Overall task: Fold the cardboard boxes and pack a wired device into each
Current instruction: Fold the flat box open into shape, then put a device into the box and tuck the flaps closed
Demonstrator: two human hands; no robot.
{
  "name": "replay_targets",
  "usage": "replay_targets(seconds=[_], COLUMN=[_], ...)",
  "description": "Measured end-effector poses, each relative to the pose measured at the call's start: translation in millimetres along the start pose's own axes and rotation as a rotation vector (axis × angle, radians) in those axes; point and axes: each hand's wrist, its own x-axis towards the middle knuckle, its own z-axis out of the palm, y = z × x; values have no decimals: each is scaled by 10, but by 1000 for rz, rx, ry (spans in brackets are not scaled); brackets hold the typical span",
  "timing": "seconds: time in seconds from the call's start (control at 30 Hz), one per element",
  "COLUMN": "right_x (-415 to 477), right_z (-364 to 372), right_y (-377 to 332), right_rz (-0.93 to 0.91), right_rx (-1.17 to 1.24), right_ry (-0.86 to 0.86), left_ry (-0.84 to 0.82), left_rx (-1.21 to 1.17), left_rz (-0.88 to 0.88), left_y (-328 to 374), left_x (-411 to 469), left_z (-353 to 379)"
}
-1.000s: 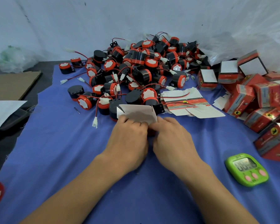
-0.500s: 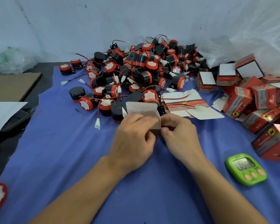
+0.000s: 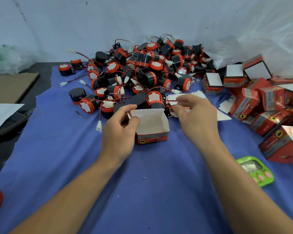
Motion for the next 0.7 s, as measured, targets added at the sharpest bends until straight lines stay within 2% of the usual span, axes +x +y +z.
replay_targets(seconds=[0.1,0.2,0.27,0.37,0.47,0.57,0.7], right_x=[214,271,274,217,27,-244,-395], right_z=[104,186,150,-30,-247,-342,-398], right_y=[-28,-36,-12,15,58,170,278], right_rz=[-129,-194,-195,-90,-122,-162,-129], right_rx=[-300,-474,-374,-72,-53,-253,-272], right_ry=[-206,-255,-179,9,154,30,-224], left_ry=[-27,3,10,10,22,54,82], left_rx=[2,2,5,8,-4,13,-27], left_rz=[-6,16,23,34,24,41,41], left_y=[-37,-62,-64,-54,-54,-44,-10], left_x=[2,0,-3,-25,-38,-49,-59], left_z=[25,28,31,29,23,17,5])
